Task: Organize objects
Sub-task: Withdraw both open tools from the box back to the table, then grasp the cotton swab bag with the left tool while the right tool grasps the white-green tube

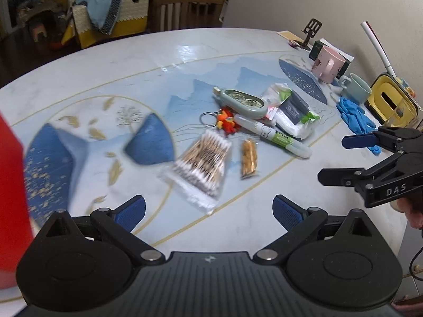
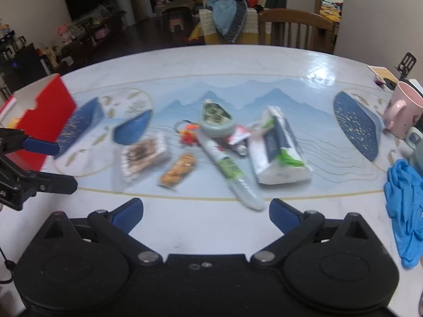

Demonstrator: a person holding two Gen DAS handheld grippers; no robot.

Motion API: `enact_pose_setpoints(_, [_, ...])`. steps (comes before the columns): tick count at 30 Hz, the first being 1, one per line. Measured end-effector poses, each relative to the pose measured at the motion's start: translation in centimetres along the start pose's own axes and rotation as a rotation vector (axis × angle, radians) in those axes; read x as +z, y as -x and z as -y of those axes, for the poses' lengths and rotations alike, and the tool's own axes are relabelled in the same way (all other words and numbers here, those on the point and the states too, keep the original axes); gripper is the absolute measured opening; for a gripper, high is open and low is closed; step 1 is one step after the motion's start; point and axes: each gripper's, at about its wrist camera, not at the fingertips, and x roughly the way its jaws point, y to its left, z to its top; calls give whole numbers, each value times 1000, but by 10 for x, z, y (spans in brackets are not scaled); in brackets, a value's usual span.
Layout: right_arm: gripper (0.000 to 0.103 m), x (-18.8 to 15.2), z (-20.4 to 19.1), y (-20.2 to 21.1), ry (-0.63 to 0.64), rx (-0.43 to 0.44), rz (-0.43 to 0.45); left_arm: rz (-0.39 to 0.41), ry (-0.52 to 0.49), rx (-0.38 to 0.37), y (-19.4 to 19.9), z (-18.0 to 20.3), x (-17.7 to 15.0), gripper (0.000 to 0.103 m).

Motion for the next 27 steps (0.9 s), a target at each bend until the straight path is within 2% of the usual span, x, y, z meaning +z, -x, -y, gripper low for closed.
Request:
enact_pose_setpoints(6, [98,5,17,-22,-7,-19,-27,-38,-35,12,-36,5,16,103])
enact_pose_setpoints(14, [91,10,33,-49,-41,-35,-73,-70,-101,81,-73,-3,28,103])
enact_pose_setpoints(17, [83,11,32,-56,-38,-28,-88,-74,-96,84,-83,-9,29,103])
enact_pose_setpoints(23, [77,16,30,-66,-30,-27,-104,-91,-123,88,-98,-12,31,103])
enact_pose_setpoints(27, [75,19,27,-72,-25,-31,-106,-75,-152,104,-101,-10,32,103])
